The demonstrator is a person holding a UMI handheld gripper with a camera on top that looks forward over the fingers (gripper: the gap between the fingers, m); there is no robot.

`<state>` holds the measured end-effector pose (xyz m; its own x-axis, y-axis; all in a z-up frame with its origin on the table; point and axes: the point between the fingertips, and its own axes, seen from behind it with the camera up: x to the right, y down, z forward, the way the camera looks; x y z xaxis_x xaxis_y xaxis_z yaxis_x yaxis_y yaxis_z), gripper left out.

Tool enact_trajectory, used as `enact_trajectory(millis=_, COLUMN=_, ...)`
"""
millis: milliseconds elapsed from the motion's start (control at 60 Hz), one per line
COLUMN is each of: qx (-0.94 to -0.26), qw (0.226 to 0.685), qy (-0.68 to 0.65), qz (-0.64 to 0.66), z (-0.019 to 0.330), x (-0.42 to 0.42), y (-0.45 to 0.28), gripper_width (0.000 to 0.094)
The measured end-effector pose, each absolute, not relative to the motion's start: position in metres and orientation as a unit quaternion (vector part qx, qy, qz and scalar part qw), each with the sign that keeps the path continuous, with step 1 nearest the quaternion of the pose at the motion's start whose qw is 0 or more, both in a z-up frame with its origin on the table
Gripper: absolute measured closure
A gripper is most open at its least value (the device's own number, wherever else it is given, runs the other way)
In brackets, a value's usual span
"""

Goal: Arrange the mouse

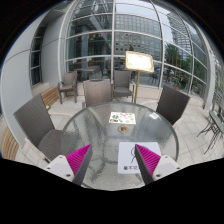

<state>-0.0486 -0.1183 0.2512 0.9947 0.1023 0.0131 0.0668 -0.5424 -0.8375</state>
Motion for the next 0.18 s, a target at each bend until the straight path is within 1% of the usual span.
enact_trajectory(millis=183, qx=-0.877, qw=0.478, qy=-0.050, qz=0.021, z=0.2551, x=-0.0521, y=-0.1226, gripper_width=0.0075)
